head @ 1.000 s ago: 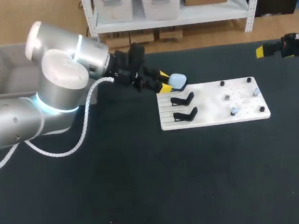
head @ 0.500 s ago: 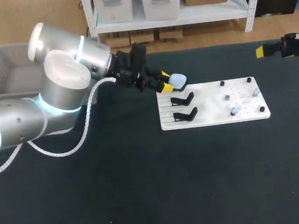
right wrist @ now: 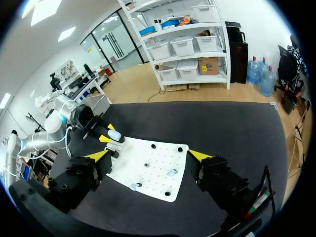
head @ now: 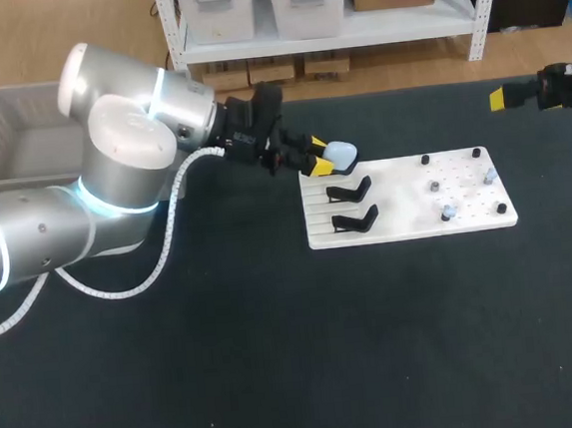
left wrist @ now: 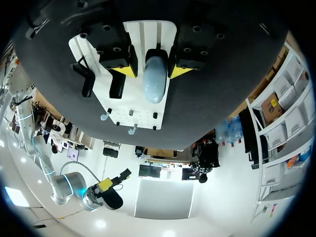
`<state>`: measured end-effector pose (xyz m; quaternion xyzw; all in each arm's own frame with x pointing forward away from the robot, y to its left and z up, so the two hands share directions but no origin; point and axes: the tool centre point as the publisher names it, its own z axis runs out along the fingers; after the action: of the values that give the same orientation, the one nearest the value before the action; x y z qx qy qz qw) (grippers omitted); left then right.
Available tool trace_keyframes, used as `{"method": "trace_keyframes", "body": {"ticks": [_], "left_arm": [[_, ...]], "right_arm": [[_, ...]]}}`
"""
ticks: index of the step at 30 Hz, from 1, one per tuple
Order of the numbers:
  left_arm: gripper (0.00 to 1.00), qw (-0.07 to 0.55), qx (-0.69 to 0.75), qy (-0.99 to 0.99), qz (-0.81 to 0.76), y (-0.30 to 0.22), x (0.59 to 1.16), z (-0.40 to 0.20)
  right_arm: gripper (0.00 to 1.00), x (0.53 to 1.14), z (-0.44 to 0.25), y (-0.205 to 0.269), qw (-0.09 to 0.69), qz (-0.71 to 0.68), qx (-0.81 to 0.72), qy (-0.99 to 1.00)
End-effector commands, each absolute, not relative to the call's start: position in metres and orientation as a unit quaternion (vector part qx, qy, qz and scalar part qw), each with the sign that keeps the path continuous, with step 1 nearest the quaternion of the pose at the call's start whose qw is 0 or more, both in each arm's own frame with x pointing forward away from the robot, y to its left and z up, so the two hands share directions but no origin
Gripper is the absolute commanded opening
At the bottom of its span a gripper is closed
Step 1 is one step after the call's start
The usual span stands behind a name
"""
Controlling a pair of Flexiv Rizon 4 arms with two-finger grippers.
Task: Pick up each earbud case from the left stands, insert the matching earbuds, close the lid, and place the case in the box.
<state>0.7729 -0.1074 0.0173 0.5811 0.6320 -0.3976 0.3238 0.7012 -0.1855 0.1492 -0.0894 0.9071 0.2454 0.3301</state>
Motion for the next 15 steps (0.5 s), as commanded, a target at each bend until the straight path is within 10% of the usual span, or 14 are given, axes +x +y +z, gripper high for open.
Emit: {"method": "trace_keyframes", "body": {"ticks": [1,9,15], "left_arm": [[0.41,0.321,0.584,0.629,-0.4,-0.1106,0.7772,0.0152],[0.69,0.32,0.583,0.633,-0.396,-0.1125,0.7785,0.0117],[0.67,0.324,0.58,0.635,-0.394,-0.113,0.78,0.0121]], "right_arm": [[1.0,0.7009,0.1493,-0.1856,0.33,0.245,-0.089,0.907],[1.0,0.7009,0.1493,-0.1856,0.33,0.245,-0.089,0.907],[1.0,0.7009,0.1493,-0.1856,0.33,0.245,-0.089,0.907]]}}
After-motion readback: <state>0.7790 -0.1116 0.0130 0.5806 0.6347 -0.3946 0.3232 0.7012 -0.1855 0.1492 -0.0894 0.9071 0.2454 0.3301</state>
